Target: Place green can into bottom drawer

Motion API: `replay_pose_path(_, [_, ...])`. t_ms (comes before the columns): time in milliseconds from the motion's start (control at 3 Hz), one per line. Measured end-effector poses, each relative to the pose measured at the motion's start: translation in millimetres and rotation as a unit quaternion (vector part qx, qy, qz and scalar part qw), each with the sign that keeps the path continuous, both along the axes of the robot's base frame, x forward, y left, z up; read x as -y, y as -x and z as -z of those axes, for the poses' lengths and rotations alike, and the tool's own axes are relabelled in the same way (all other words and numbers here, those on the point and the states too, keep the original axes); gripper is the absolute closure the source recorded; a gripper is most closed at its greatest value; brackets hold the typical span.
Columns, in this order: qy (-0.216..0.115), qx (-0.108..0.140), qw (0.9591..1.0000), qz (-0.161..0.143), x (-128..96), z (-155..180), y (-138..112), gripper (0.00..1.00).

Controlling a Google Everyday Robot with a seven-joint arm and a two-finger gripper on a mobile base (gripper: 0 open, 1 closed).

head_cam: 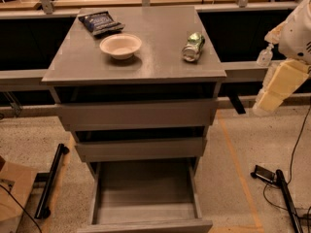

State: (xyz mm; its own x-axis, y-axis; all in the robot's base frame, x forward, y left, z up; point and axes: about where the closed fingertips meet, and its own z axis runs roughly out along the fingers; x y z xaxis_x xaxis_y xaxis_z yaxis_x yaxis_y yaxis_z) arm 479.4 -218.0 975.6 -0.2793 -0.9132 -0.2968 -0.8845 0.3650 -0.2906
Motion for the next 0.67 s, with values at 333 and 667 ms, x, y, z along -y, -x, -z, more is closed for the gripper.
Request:
replay_pose_path(333, [-0.051, 0.009, 0.9979, 0.039, 2, 10, -25, 0.0])
replay_pose_path(667, [-0.102, 0.046, 0.9895, 0.092, 9, 16, -78, 0.0])
